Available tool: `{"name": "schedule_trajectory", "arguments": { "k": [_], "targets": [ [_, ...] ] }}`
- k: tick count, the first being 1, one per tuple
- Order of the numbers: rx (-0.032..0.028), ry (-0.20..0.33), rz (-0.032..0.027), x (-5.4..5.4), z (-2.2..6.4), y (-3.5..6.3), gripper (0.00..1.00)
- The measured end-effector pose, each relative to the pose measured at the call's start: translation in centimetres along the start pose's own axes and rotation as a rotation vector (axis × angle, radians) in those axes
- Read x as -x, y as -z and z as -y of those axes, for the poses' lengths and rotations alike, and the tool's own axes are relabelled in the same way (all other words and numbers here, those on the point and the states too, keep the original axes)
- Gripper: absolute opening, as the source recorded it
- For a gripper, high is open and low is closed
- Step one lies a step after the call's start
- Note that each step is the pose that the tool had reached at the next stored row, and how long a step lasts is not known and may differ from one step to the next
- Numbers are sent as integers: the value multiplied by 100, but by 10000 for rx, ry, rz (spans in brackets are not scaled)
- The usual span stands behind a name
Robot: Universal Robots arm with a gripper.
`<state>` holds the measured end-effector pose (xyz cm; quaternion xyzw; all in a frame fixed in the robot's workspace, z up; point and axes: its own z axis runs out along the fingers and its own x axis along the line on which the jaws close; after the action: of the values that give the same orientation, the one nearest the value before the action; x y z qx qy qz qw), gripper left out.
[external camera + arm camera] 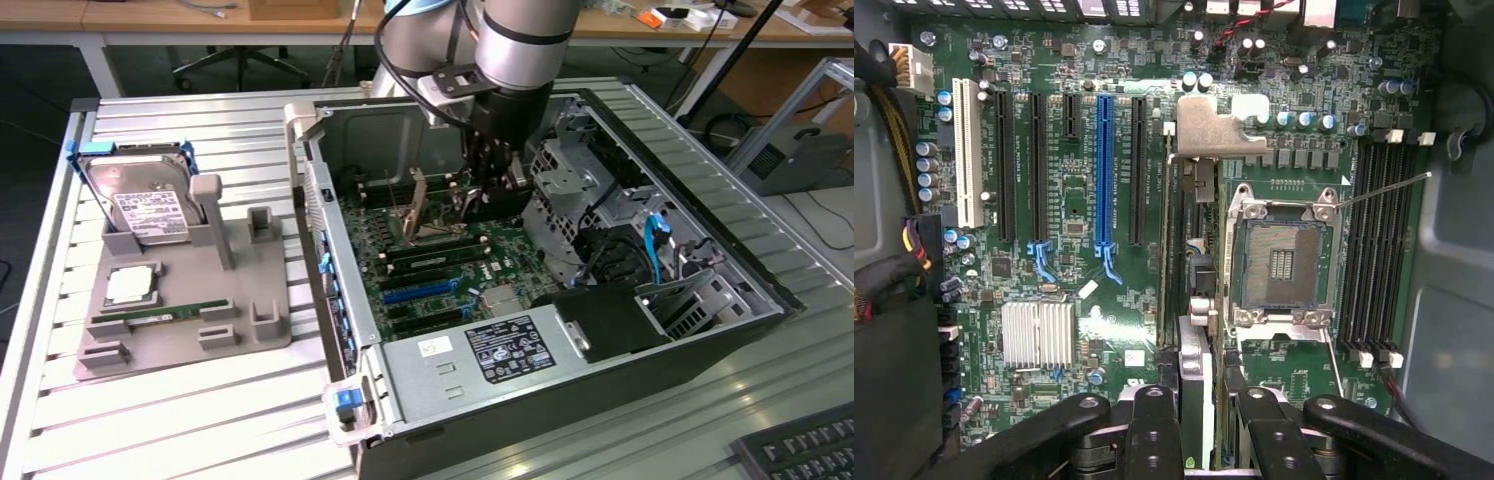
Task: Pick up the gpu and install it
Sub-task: 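Insert the gpu into the slot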
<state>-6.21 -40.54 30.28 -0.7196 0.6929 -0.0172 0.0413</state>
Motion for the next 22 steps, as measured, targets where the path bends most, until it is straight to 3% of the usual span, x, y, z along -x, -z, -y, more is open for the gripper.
{"name": "schedule_trajectory", "arguments": {
  "k": [22],
  "targets": [
    [-1, -1, 0, -119, -5, 1, 27]
  ]
}}
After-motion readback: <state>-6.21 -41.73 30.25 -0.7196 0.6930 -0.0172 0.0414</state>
